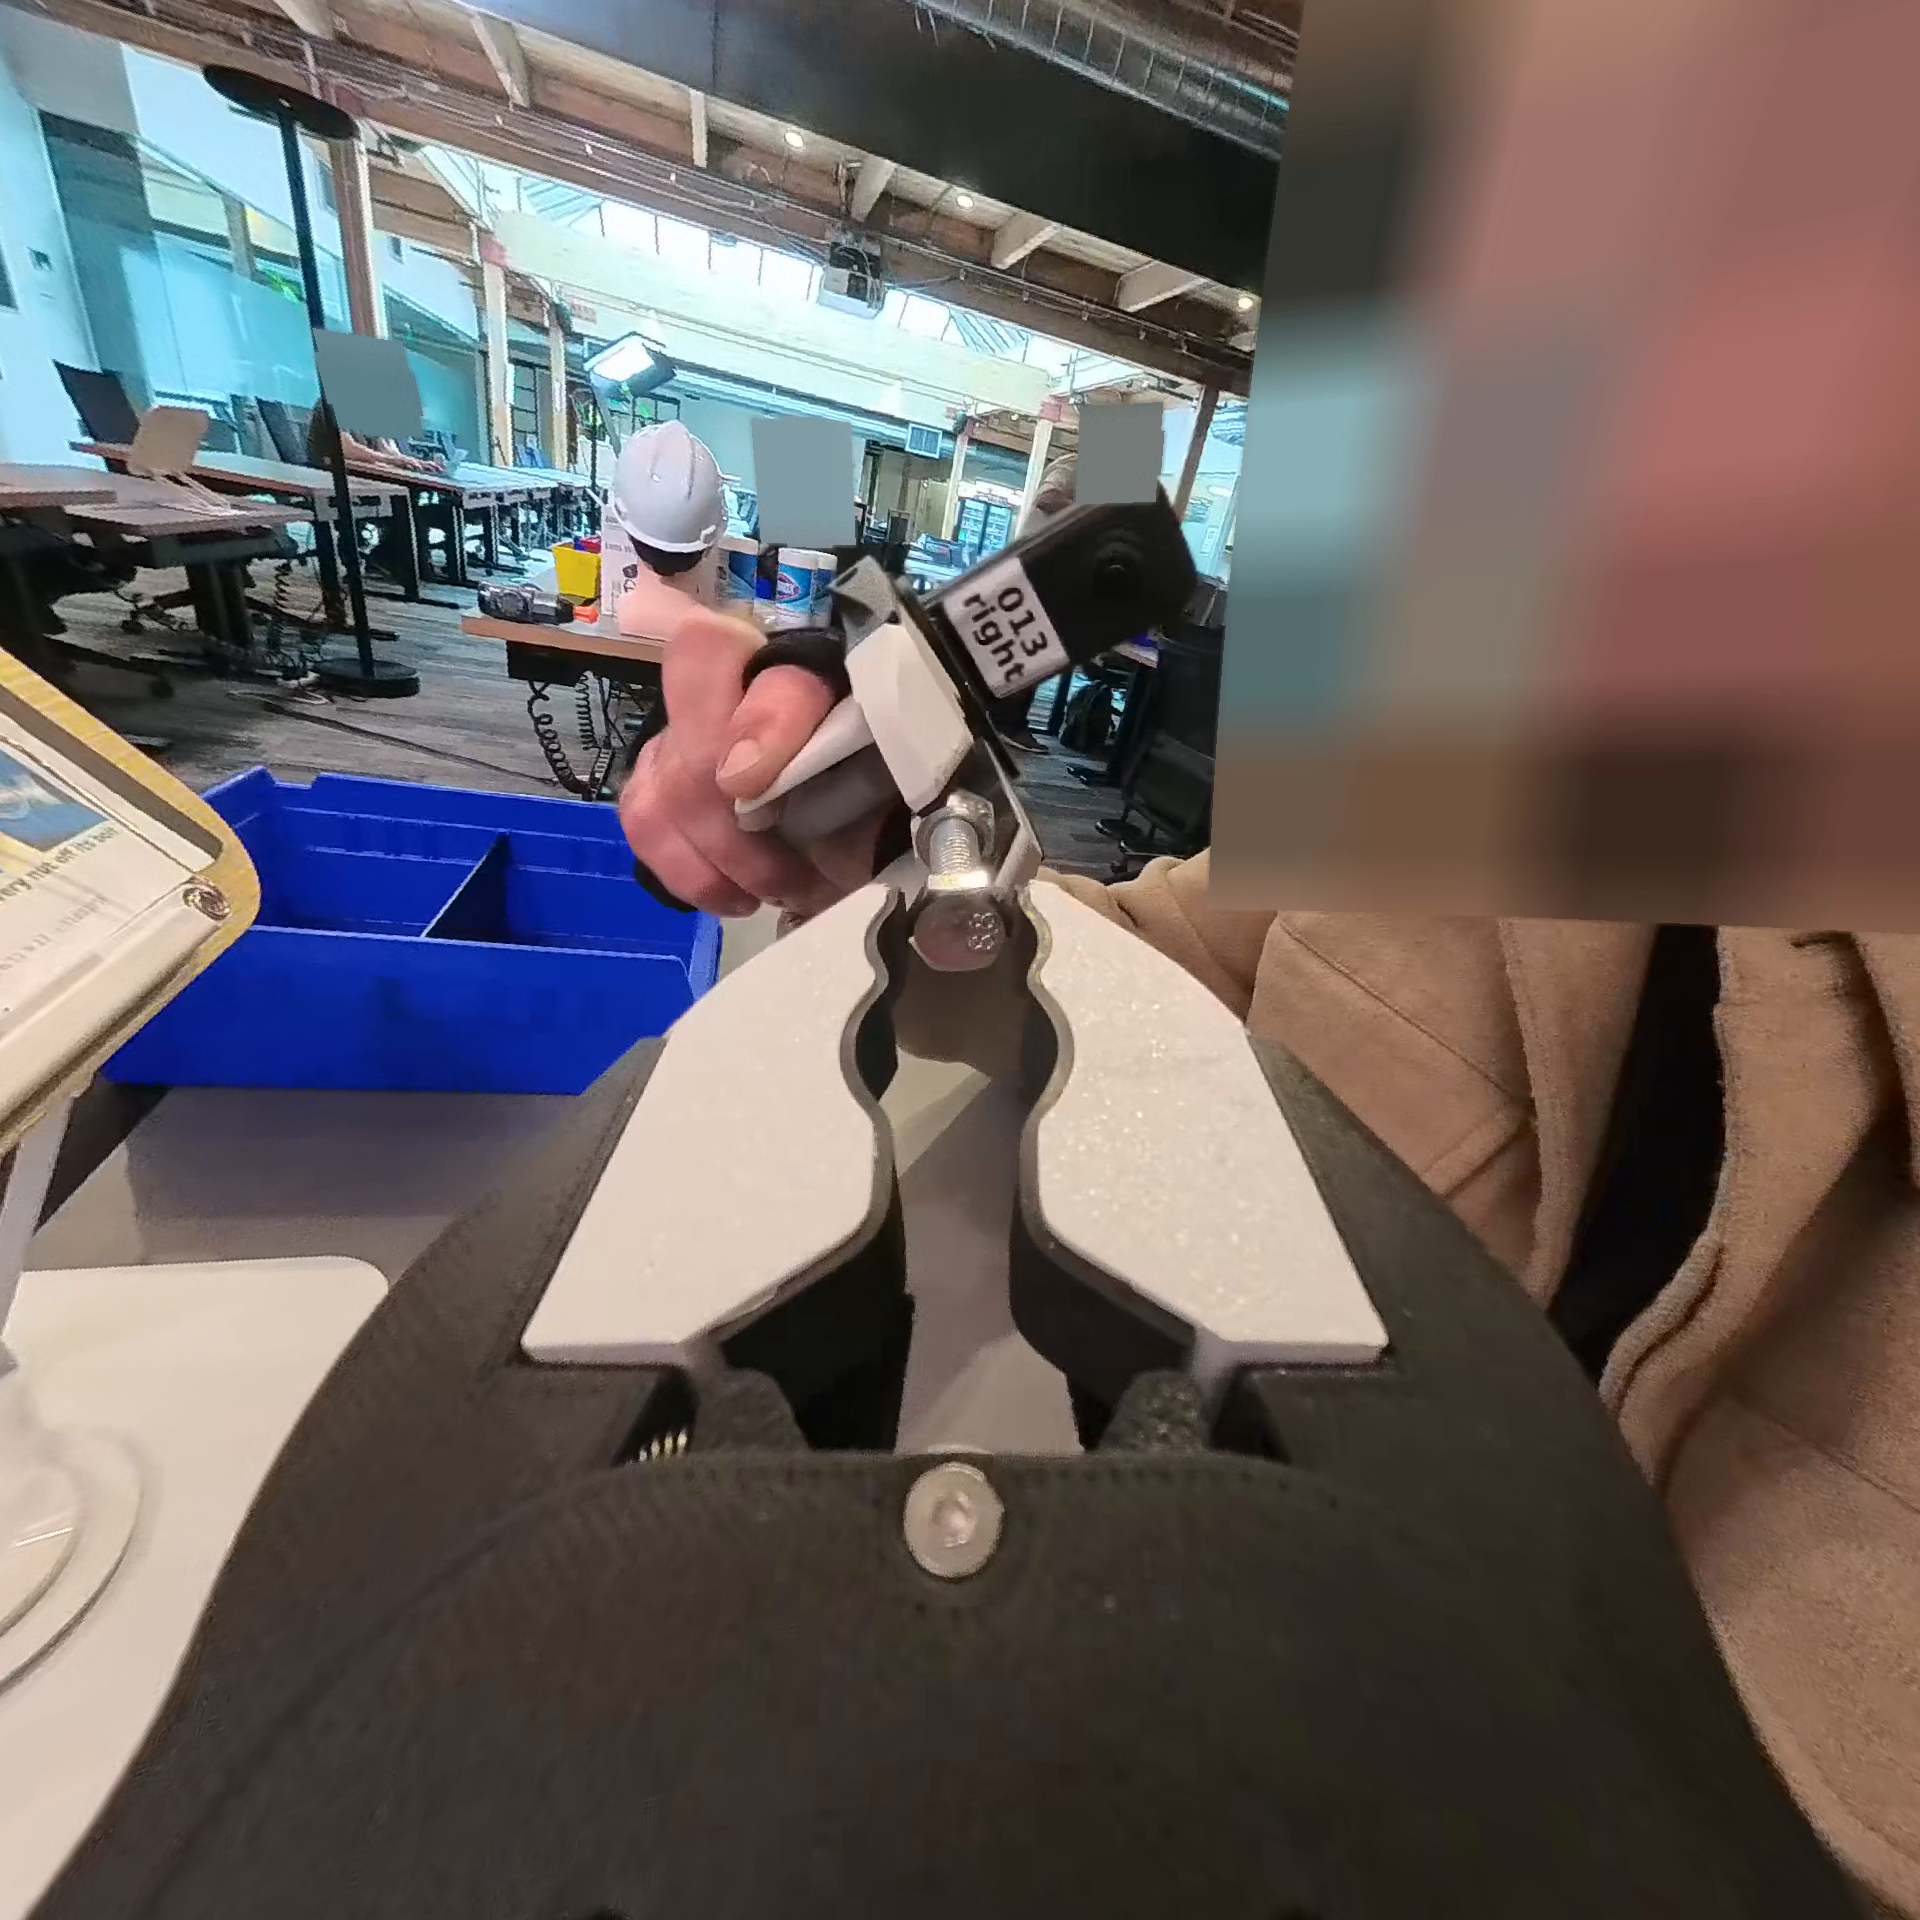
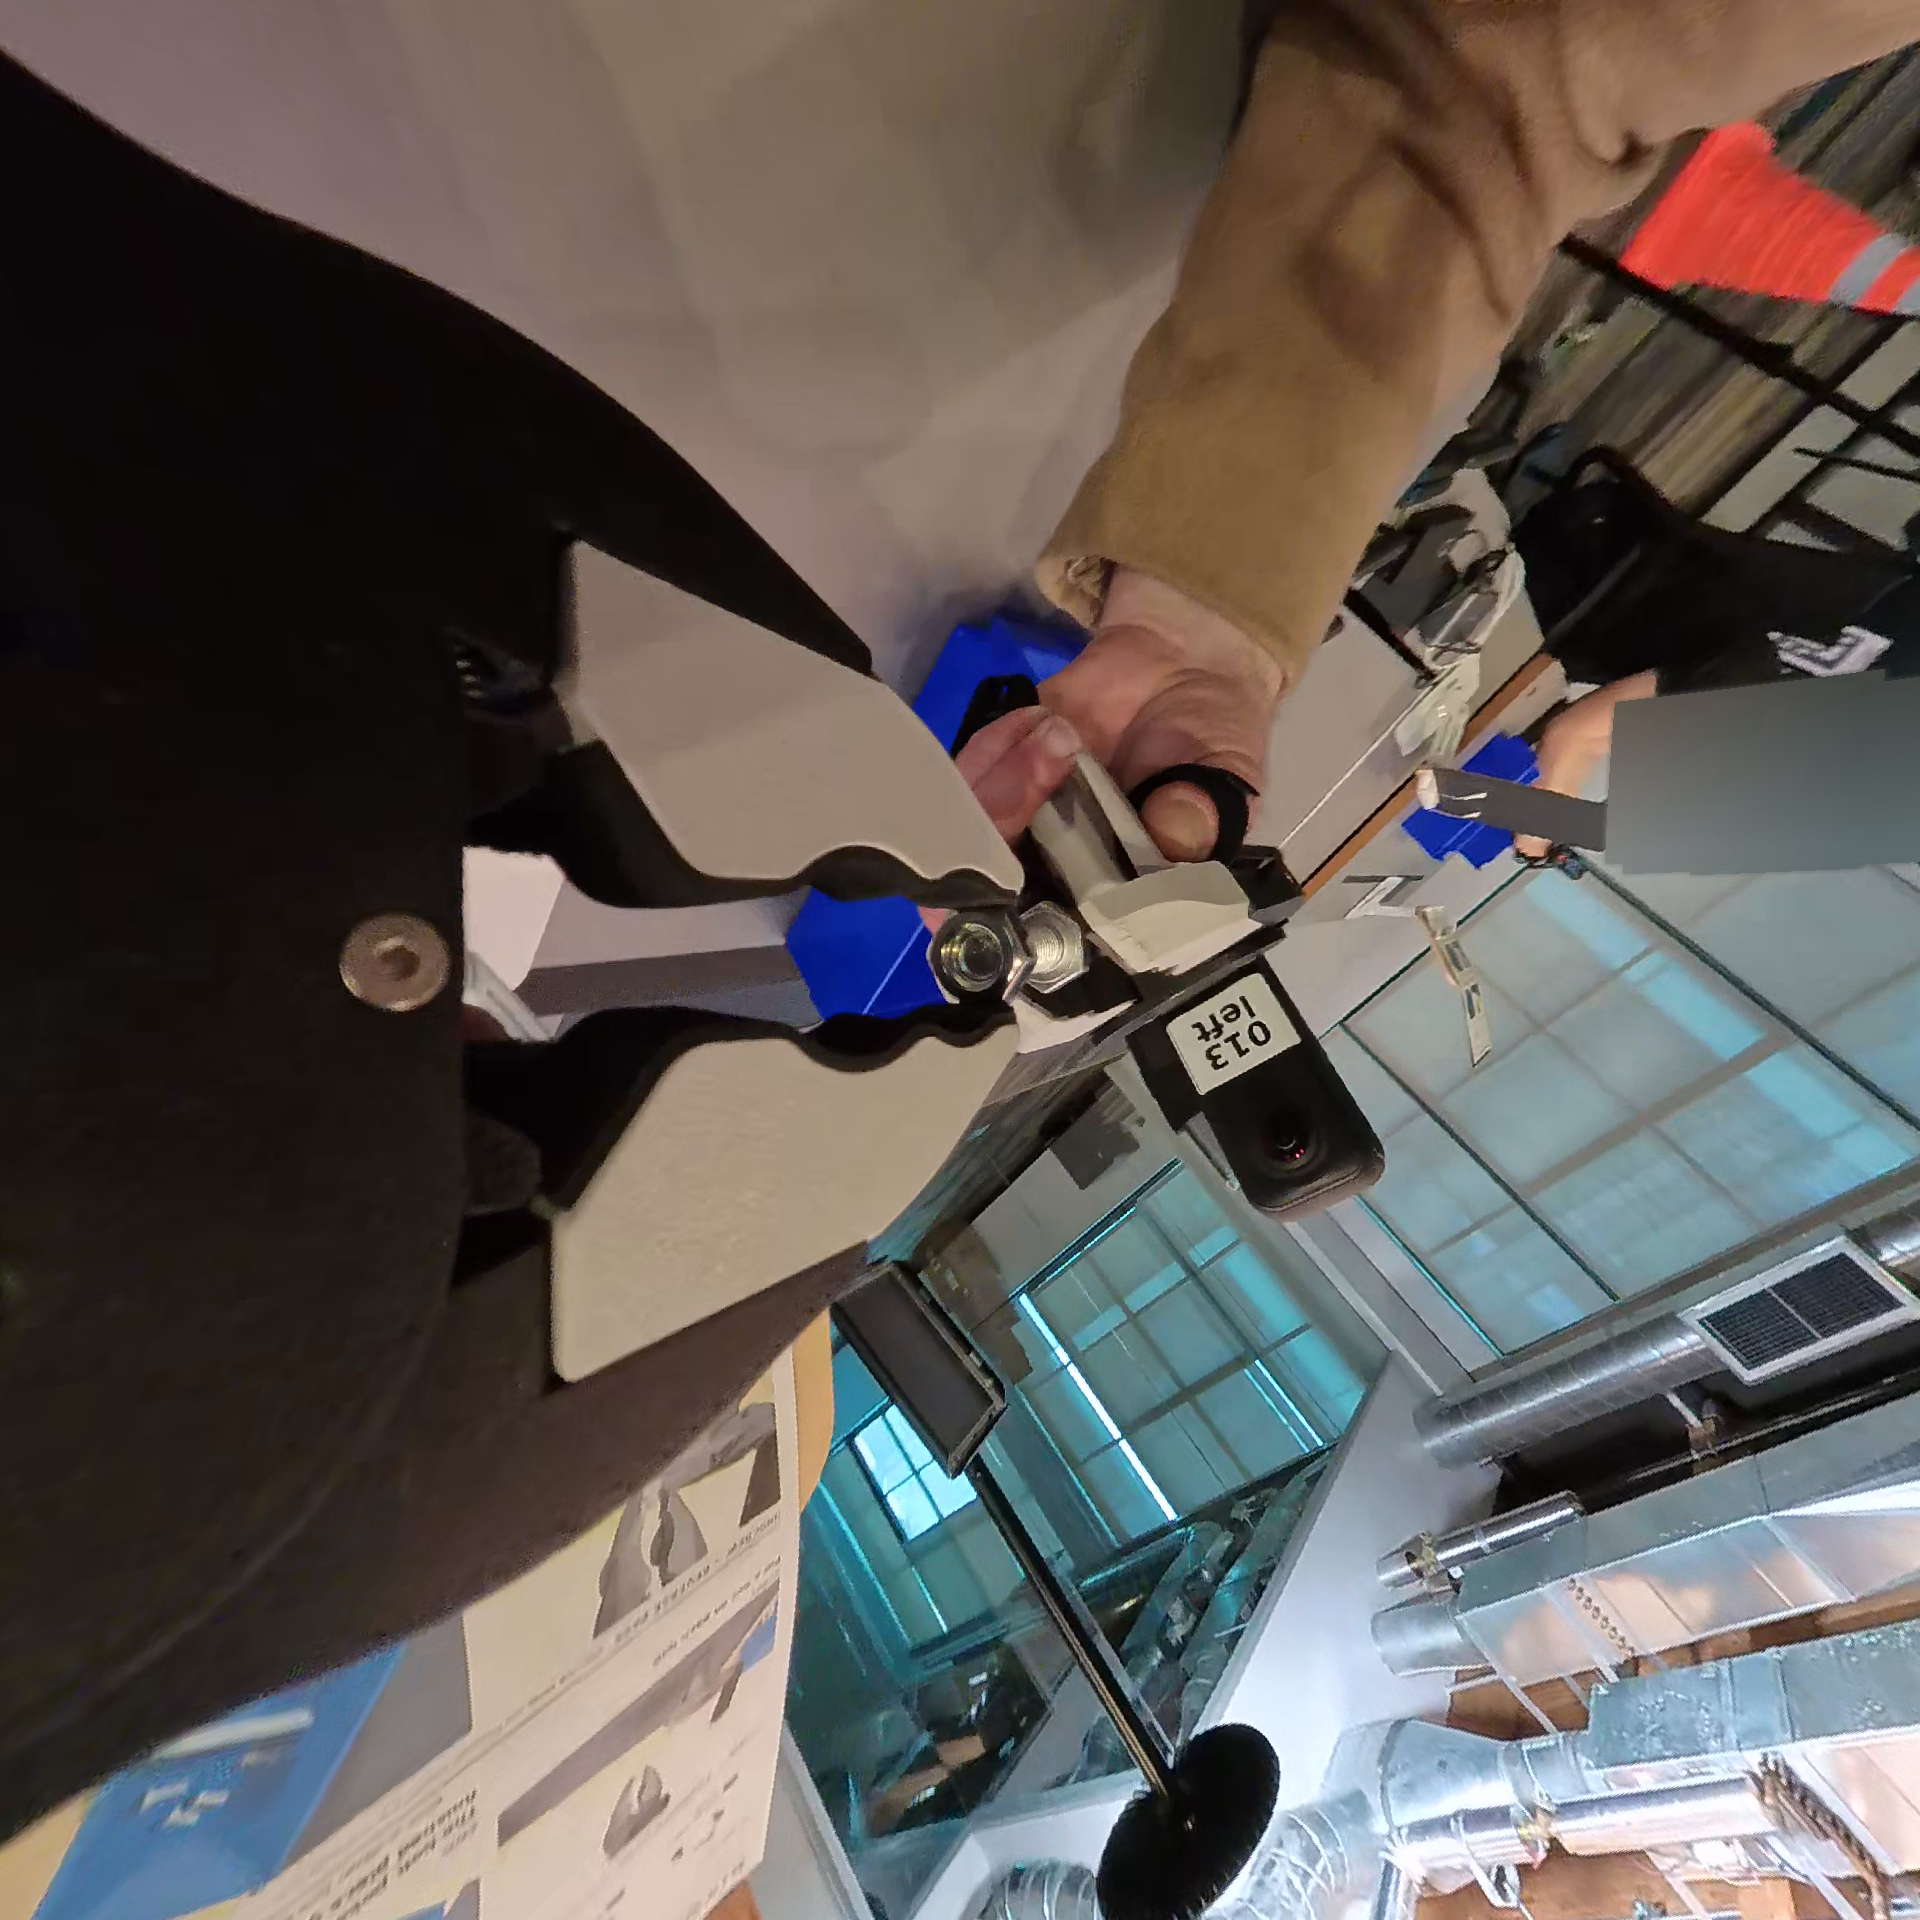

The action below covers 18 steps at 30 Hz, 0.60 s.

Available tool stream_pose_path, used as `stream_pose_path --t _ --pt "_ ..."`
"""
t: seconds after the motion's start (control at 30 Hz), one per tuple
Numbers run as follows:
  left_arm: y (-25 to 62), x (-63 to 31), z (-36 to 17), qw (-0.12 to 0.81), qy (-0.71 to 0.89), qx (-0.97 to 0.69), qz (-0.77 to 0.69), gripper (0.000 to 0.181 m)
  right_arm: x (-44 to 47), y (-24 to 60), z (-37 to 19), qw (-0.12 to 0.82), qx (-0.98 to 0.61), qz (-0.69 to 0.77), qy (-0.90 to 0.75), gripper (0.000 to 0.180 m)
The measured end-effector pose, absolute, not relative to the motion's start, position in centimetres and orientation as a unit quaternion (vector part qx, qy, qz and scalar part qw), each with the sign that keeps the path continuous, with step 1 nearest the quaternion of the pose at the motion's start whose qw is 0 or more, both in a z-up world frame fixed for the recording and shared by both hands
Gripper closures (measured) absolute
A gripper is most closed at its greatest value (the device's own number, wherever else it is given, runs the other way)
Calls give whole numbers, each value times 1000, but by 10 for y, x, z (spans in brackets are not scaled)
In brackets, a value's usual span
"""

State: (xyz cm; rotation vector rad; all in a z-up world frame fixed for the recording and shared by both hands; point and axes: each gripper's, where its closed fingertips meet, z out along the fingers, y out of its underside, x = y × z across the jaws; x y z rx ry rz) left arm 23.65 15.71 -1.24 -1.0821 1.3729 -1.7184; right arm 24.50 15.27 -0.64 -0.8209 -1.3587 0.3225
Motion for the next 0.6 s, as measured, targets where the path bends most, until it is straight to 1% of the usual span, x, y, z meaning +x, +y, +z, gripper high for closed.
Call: stream_pose_path --t 0.03,0.3,0.37,0.5,0.6 --pt "157 236 -12 342 527 -412 -659 162 245 153 -5 691 -369 155 -602 162" --pt "156 236 -6 375 534 -399 -644 162 245 153 -1 695 -375 195 -582 162" --pt "155 237 -7 376 539 -398 -640 156 245 155 -1 693 -378 197 -581 162" --pt "154 239 -7 384 542 -397 -634 151 246 155 0 694 -381 210 -574 162" --pt "158 240 -6 416 546 -397 -609 145 248 158 4 694 -390 237 -557 162"
